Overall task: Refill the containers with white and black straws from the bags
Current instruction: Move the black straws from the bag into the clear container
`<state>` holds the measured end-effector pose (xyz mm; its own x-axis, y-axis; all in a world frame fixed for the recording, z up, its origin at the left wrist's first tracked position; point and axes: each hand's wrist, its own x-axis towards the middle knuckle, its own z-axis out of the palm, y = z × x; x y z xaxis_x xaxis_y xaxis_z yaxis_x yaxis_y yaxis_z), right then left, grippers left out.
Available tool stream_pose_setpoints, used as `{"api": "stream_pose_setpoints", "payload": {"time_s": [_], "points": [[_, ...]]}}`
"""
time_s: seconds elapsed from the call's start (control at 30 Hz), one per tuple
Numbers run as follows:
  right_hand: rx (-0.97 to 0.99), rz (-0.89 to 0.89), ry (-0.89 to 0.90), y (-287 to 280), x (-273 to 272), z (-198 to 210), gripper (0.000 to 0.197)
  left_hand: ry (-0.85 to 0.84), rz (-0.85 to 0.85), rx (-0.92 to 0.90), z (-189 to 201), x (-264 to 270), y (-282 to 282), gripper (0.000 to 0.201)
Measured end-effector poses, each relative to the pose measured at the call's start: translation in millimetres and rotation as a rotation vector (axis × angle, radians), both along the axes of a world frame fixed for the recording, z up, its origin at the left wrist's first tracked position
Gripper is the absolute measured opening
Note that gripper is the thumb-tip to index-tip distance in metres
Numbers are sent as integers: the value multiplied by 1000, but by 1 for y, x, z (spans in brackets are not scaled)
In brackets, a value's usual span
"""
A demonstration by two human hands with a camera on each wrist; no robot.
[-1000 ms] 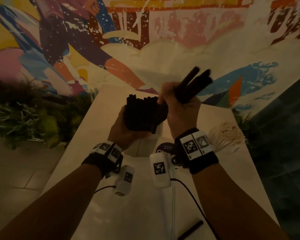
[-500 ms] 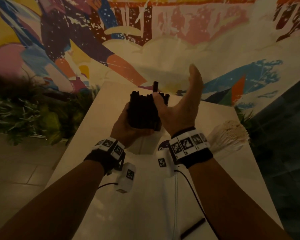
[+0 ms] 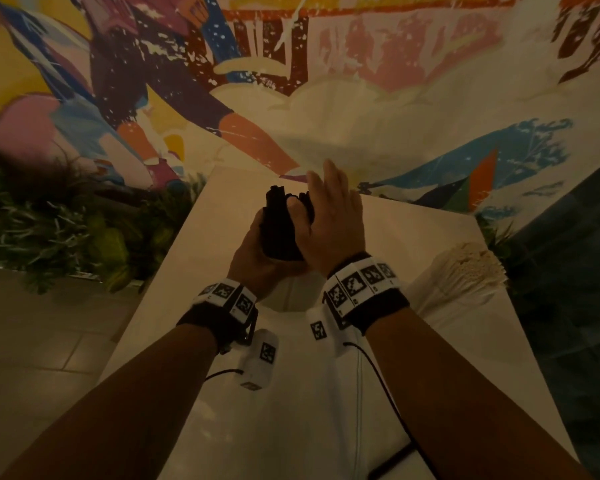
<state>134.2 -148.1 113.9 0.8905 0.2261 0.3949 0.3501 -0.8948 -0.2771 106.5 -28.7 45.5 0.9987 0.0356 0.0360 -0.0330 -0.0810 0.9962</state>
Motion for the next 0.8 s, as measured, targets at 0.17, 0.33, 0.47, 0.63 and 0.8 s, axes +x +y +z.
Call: {"api": "stream_pose_setpoints", "payload": {"time_s": [0.17,0.33,0.47,0.63,0.8], "points": [[-323,38,233,6,5,-8,57,-7,-9,18,-2,1,1,117],[37,116,270,-11,-6,19,58,-23,-30,3,-2,2,1,107],[380,104,-33,-65,-63,43,36,-39,1,71,0,1,2,104],[16,-94,397,-144,-146,-16,27,-59,-24,83,-2,1,1,103],[-277,-412,1120,-177,-216,-105,55,-35,-2,132,-1,0,3,123]]}}
